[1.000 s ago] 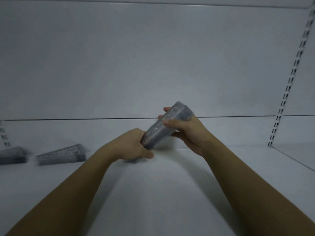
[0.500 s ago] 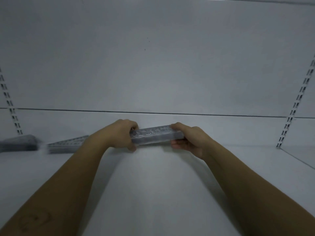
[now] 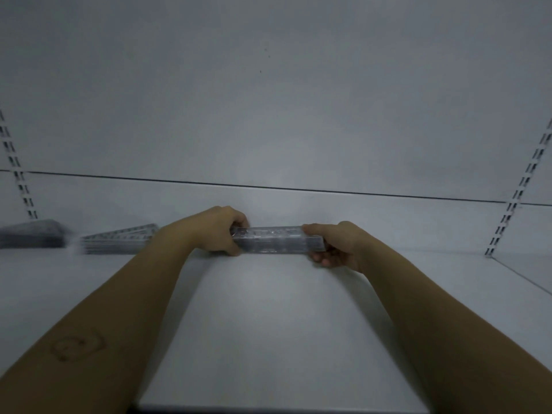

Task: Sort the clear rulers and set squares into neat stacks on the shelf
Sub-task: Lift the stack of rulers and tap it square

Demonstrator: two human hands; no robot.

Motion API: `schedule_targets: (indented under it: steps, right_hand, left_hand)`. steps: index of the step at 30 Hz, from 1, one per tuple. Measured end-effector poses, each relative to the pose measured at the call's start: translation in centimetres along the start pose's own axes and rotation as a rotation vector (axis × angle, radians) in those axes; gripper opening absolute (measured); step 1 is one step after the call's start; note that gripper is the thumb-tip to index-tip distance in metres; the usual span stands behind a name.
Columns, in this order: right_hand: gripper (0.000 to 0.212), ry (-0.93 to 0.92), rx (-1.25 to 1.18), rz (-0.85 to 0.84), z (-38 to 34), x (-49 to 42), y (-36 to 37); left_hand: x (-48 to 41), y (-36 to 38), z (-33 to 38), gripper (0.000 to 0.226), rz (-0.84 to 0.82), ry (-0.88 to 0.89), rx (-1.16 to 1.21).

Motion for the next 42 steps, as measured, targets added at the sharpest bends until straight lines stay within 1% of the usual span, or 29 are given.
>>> schedule_targets:
  steps: [2, 4, 6, 9, 13, 15, 17, 20, 22, 25, 28, 30, 32, 35, 38, 42]
  right_hand:
    - [0.043, -0.005, 0.013, 0.021, -0.1, -0.3, 0.0]
    - [0.045, -0.023, 0.041, 0.078, -0.3, -0.6, 0.0]
    - [0.043, -0.046, 0.143, 0.161, -0.4, -0.7, 0.0]
    - [0.045, -0.08, 0.322, 0.279, -0.5, -0.6, -0.2]
    - [0.044, -0.104, 0.365, 0.304, -0.4, -0.5, -0.1]
    - [0.043, -0.117, 0.38, 0.321, -0.3, -0.5, -0.1]
    - [0.043, -0.118, 0.369, 0.312, -0.2, -0.6, -0.1]
    - [0.046, -0.138, 0.389, 0.323, -0.2, -0.6, 0.0]
    - [0.052, -0.159, 0.437, 0.348, -0.2, -0.4, -0.1]
    - [0.058, -0.176, 0.447, 0.352, -0.3, 0.0, -0.3]
    - [0.052, -0.174, 0.432, 0.332, -0.5, 0.4, -0.6]
    - [0.046, -0.177, 0.443, 0.314, -0.6, 0.5, -0.6]
    - [0.042, -0.191, 0.455, 0.299, -0.7, 0.5, -0.4]
    - [0.037, -0.218, 0.541, 0.311, -0.7, 0.6, -0.1]
    - [0.039, -0.224, 0.616, 0.327, -0.6, 0.4, 0.0]
    - [0.039, -0.245, 0.708, 0.393, -0.4, -0.1, 0.2]
  left_hand:
    - [0.0, 0.0, 0.0, 0.042, 0.004, -0.002, 0.01]
    - [0.0, 0.1, 0.0, 0.043, 0.014, -0.001, 0.012]
    - [0.0, 0.3, 0.0, 0.045, 0.021, -0.007, 0.003]
    - [0.3, 0.0, 0.1, 0.053, 0.031, -0.039, -0.041]
    - [1.3, -1.5, 0.4, 0.071, 0.034, -0.165, -0.144]
    - [1.8, -2.3, 0.3, 0.073, 0.089, -0.234, -0.155]
    - [2.3, -2.7, 0.2, 0.073, 0.069, -0.279, -0.108]
    - [2.7, -2.8, 0.1, 0.065, -0.016, -0.294, -0.068]
    - [2.8, -2.8, 0.0, 0.061, -0.013, -0.328, -0.044]
    - [2.8, -2.6, 0.2, 0.062, -0.025, -0.416, 0.074]
    - [2.5, -2.2, 0.6, 0.063, -0.03, -0.465, 0.219]
    - [2.4, -2.0, 0.7, 0.061, -0.018, -0.474, 0.264]
    - [2.4, -1.9, 0.7, 0.057, -0.008, -0.474, 0.268]
    - [2.3, -1.8, 0.5, 0.049, -0.005, -0.466, 0.26]
    - [2.2, -1.7, 0.4, 0.039, 0.035, -0.452, 0.241]
    - [2.0, -1.5, 0.1, 0.032, 0.091, -0.43, 0.239]
Point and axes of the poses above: each hand's wrist, its own x-axis away from the middle knuckle, its own y-axis out of the palm, z = x × y, the point moved 2 cm from there along -x, towards the middle knuckle, and after that the axes turned 12 degrees about y, right-handed, at the moved point
